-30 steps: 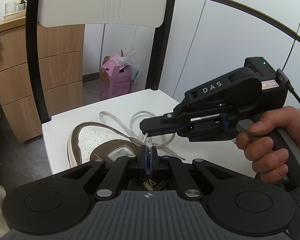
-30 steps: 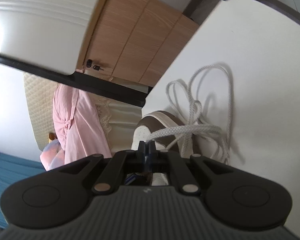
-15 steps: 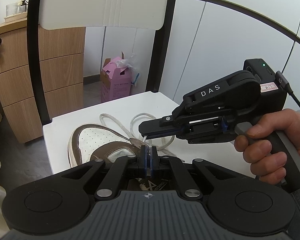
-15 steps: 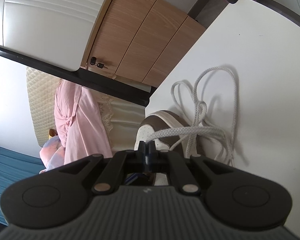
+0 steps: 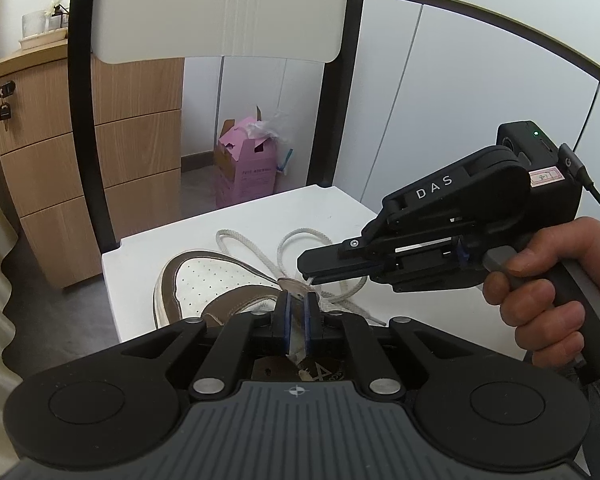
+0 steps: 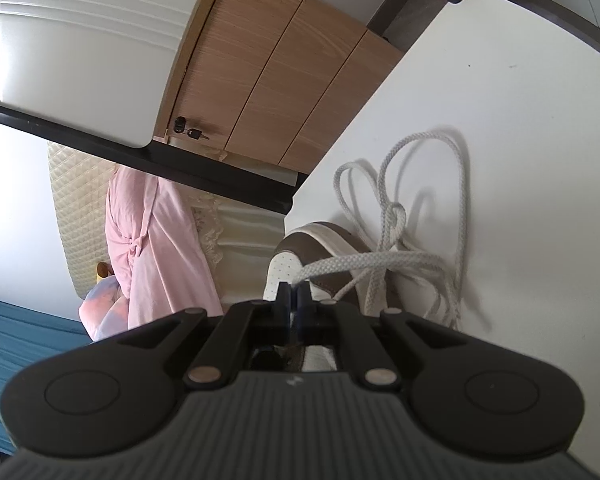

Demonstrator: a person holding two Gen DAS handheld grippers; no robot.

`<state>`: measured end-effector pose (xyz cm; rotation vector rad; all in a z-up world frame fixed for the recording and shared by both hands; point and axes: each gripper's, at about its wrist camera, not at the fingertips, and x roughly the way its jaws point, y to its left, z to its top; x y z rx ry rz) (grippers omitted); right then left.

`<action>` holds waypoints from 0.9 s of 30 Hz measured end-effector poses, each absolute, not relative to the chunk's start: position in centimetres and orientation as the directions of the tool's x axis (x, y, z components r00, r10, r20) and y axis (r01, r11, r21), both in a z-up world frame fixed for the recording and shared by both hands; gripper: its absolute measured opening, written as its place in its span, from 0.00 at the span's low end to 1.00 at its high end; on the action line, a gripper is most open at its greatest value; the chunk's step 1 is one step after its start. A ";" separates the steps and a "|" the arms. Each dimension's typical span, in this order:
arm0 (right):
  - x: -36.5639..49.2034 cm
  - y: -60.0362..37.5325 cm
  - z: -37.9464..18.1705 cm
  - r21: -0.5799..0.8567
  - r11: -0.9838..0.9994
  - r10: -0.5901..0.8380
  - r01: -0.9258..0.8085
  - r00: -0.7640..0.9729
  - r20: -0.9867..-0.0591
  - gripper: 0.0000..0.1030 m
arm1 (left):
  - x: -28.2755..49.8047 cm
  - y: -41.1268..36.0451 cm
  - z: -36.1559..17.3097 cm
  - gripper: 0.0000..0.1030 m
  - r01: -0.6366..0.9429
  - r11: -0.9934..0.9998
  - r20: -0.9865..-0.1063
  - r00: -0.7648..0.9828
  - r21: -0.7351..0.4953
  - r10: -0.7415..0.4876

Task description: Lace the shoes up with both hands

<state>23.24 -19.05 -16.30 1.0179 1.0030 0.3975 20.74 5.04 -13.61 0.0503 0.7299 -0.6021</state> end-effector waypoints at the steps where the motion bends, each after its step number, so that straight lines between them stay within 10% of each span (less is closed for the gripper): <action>1: 23.3 -19.1 -16.3 0.849 0.505 0.692 0.156 0.515 -0.506 0.03 | 20.7 5.0 -13.6 0.08 0.535 0.830 -0.639 0.586 -0.156 -0.498; 21: 23.1 -18.7 -16.5 0.855 0.500 0.724 0.140 0.473 -0.501 0.05 | 19.9 4.4 -13.8 0.09 0.572 0.817 -0.630 0.607 -0.076 -0.484; 27: 22.9 -19.7 -16.5 0.847 0.501 0.703 0.179 0.487 -0.518 0.35 | 19.9 4.5 -13.7 0.09 0.572 0.816 -0.631 0.606 -0.076 -0.484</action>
